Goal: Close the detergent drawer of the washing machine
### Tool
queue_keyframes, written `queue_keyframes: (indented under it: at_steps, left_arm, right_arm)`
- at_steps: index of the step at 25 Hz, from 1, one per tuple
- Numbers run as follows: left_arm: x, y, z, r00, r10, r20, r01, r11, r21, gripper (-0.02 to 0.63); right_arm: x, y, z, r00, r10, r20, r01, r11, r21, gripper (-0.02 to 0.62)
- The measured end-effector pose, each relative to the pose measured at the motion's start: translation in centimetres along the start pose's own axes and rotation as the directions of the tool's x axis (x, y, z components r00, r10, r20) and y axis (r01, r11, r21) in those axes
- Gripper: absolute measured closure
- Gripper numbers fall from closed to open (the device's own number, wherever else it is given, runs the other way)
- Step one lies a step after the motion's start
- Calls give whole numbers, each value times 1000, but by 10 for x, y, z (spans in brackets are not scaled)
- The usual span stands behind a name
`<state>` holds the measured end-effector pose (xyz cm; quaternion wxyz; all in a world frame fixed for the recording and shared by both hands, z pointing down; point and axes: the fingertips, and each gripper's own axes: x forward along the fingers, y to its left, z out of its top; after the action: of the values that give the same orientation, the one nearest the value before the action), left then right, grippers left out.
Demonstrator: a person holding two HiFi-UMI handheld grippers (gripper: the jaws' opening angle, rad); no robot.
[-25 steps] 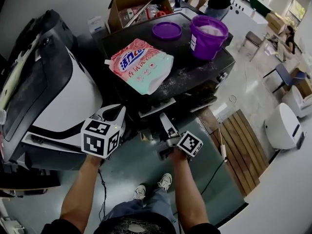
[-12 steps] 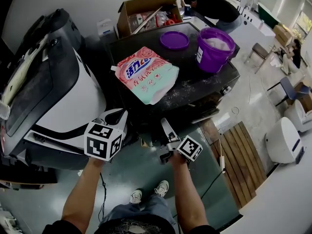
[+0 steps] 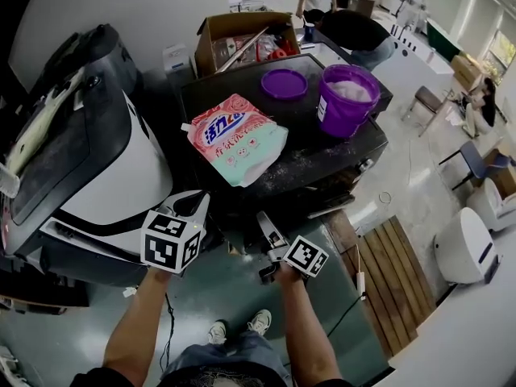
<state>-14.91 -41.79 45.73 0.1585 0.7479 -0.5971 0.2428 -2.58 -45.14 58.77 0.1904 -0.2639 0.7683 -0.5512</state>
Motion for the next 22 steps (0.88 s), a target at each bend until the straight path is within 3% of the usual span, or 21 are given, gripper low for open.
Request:
queue_keyframes:
  at_steps: [12,22]
  left_arm:
    - [-14,-16,40,997,-3,75,3,1000,-1,606]
    - [-24,-21,63,991,-35,132,37,999,-15,605]
  right_arm:
    - [-25,56,56,998,-55,-16,50,968,-244,311]
    - [-47,97,91,982,-190,-2,163,851,-500,374]
